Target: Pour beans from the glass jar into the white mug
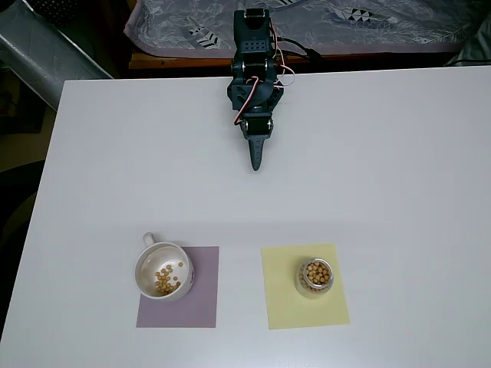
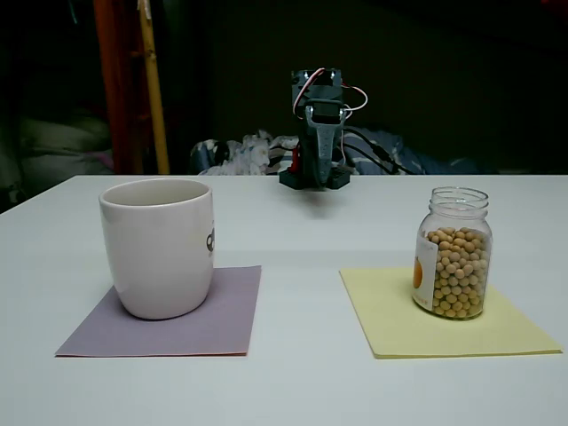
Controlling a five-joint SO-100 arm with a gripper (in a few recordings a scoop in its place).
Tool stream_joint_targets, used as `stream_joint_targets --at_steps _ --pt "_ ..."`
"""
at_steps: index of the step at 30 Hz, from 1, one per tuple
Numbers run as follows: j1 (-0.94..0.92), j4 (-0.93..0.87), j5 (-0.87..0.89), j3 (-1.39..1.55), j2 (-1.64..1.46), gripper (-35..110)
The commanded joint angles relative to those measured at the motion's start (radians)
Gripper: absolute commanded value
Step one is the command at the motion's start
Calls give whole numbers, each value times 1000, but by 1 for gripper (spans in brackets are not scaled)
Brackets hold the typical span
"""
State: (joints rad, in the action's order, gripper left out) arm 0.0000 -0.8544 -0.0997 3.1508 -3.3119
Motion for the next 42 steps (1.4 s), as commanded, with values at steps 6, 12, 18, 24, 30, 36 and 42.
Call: stream_joint_targets --at_steps 6,12,18,24,30,36,42 --pt "-12 -12 -21 9 -37 0" --pt "-12 -12 -21 9 -37 0" --pt "-12 -12 -21 9 -37 0" --pt "-12 -12 -21 9 -37 0" --pt "3 -12 -32 9 -37 0" --pt "-17 -12 -9 9 -37 0" --pt "-14 -12 -34 9 -37 8"
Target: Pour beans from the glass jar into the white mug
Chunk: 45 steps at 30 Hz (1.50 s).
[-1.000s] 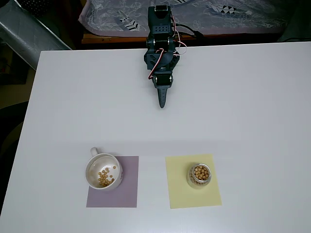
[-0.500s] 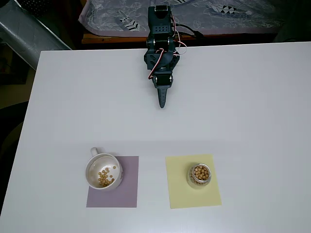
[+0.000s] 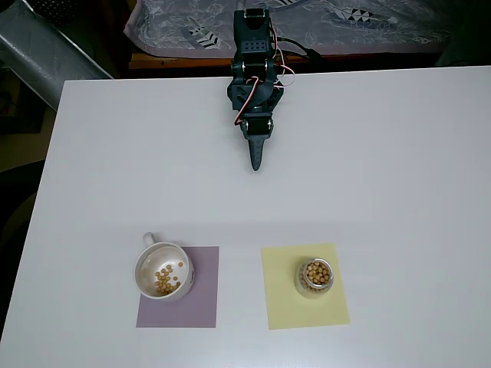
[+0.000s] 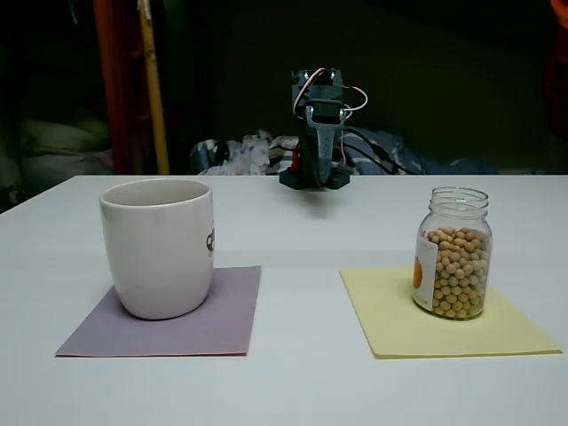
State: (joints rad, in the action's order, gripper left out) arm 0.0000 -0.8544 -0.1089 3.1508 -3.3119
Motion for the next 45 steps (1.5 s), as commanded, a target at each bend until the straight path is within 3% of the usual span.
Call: stream_joint_targets --at_steps 1,9,16,25,30,37,43,45 --pt "-9 -20 -52 3 -37 11" --pt "-17 -78 -202 -110 -37 21" --pt "-110 38 -647 -225 8 22" --pt "-164 279 -1052 -592 486 28" --pt "-127 512 -1235 -606 637 30" --pt "-8 1043 -1445 -337 778 39" --pt "41 1347 -1486 -232 1032 40" --pt "51 1419 -1483 -242 1138 48"
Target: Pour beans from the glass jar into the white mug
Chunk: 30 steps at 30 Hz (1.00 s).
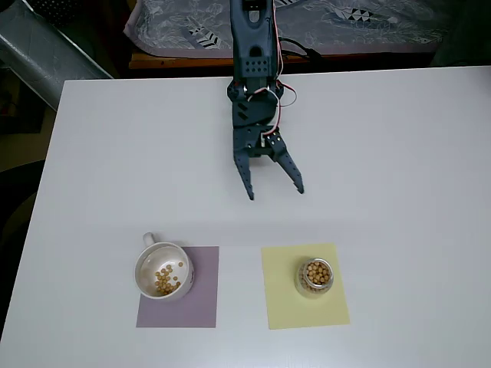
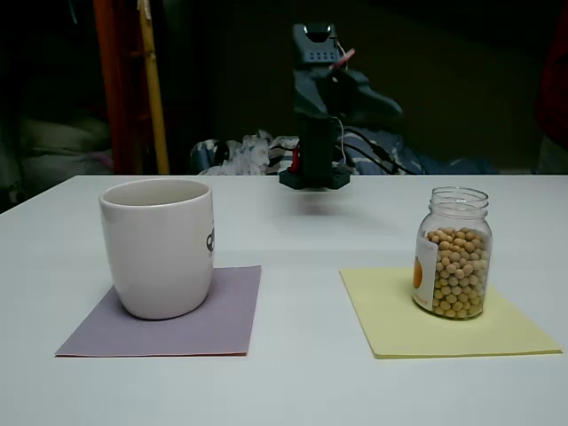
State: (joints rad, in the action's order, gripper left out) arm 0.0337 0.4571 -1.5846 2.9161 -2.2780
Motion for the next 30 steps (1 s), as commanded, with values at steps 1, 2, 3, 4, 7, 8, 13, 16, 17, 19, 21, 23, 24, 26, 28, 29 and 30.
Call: stream_joint_targets --at_steps 1,2,3,4,7,8,13,16,17,19,21,23,24,26,28,29,30 --pt "23 143 -8 -20 156 51" --pt "31 181 -9 -34 212 52" --pt "41 218 -11 -54 268 53" --pt "52 256 -12 -78 330 54" --pt "81 399 -41 -187 568 57" --pt "91 454 -61 -232 660 57" --pt "112 537 -66 -436 930 54" --pt "123 538 -54 -534 1028 53" --pt "127 538 -51 -565 1058 53" --pt "132 540 -49 -629 1126 53" --pt "133 540 -41 -696 1192 54" --pt "135 540 -34 -755 1247 53" --pt "137 540 -28 -779 1269 53" --pt "140 540 -21 -824 1313 53" --pt "144 540 -21 -871 1359 53" --pt "147 540 -21 -893 1379 53" --pt "150 540 -18 -911 1396 53"
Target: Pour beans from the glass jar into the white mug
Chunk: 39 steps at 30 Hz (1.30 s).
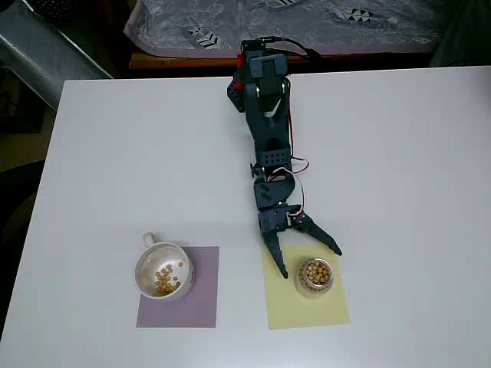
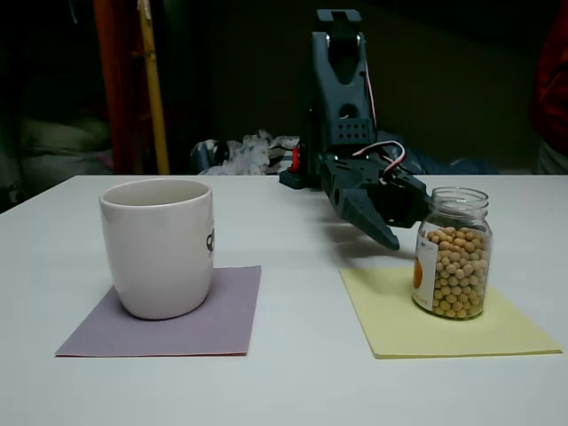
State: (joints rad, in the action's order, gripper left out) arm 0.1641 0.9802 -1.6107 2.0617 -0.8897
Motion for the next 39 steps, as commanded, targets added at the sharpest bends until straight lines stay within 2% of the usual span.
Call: stream_joint_targets --at_steps 1,16,19,23,26,31,39 --pt "25 17 11 -71 18 52" --pt "49 12 26 -305 181 44" --pt "55 2 28 -331 202 39" --pt "55 2 40 -347 216 25" --pt "51 2 60 -351 210 22" --pt "34 2 110 -299 126 21" --pt "-38 -37 311 -123 -173 13"
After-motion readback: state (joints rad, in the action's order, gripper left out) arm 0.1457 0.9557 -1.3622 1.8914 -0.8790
